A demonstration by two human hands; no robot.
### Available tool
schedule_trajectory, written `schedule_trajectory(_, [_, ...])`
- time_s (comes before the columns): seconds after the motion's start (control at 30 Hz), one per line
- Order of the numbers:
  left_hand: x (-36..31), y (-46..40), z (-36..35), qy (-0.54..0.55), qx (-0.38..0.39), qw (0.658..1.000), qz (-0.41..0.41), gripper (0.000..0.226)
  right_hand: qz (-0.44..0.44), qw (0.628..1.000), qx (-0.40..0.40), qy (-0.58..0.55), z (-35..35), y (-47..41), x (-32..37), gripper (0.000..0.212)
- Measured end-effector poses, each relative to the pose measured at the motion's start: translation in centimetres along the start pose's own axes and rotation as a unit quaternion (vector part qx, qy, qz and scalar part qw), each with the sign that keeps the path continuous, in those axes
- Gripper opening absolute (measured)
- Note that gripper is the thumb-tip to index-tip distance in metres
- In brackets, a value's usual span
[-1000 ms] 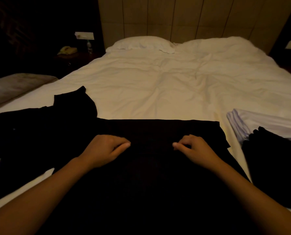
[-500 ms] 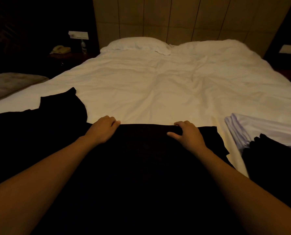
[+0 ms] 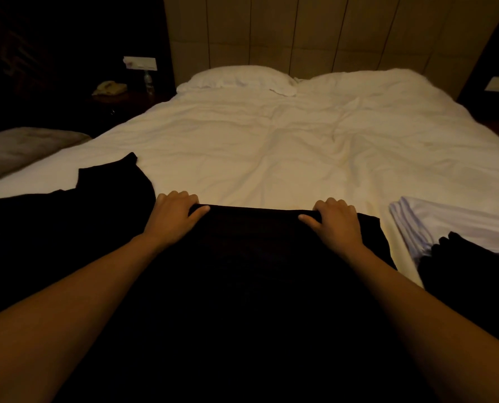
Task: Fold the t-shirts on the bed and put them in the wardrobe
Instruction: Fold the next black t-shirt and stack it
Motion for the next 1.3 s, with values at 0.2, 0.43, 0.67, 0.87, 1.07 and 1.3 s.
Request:
schedule_trajectory(0.2, [-2.1, 2.0, 7.2, -0.081, -0.156, 0.984, -0.008, 0.040, -0.011, 0.992, -0.126, -0.018, 5.9, 2.0, 1.0, 0.041])
schedule_trajectory(0.43, [-4.3, 5.9, 12.4, -0.105, -0.208, 0.972, -0.029, 0.040, -0.014, 0.985, -0.168, -0.040, 10.8, 5.5, 1.4, 0.038])
schedule_trajectory(0.67, [-6.4, 12.0, 15.7, -0.066, -0.243, 0.967, -0.041, 0.039, -0.021, 0.974, -0.212, -0.081, 14.2, 11.5, 1.5, 0.030])
schedule_trajectory(0.87, [-6.7, 20.1, 14.6, -0.025, -0.223, 0.973, -0.045, 0.053, 0.042, 0.983, -0.169, -0.054, 13.2, 19.3, 3.1, 0.036])
schedule_trajectory(1.07, [-6.2, 28.3, 9.3, 0.022, -0.099, 0.995, -0.019, 0.062, 0.027, 0.996, -0.024, -0.080, 8.0, 26.7, 1.9, 0.016])
schedule_trajectory(1.3, [-5.7, 34.6, 8.8, 0.261, -0.081, 0.947, 0.167, 0.019, -0.108, 0.956, 0.017, -0.274, 8.8, 31.2, 1.0, 0.019])
Point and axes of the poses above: each hand's wrist, its own y-axis away from the middle knuckle, its own z-axis out of the back of the hand, x = y × z, the point moved 10 cm from there along -y, towards the middle knuckle, and after that the axes turned 1 degree about -x, right-handed, at the moved point
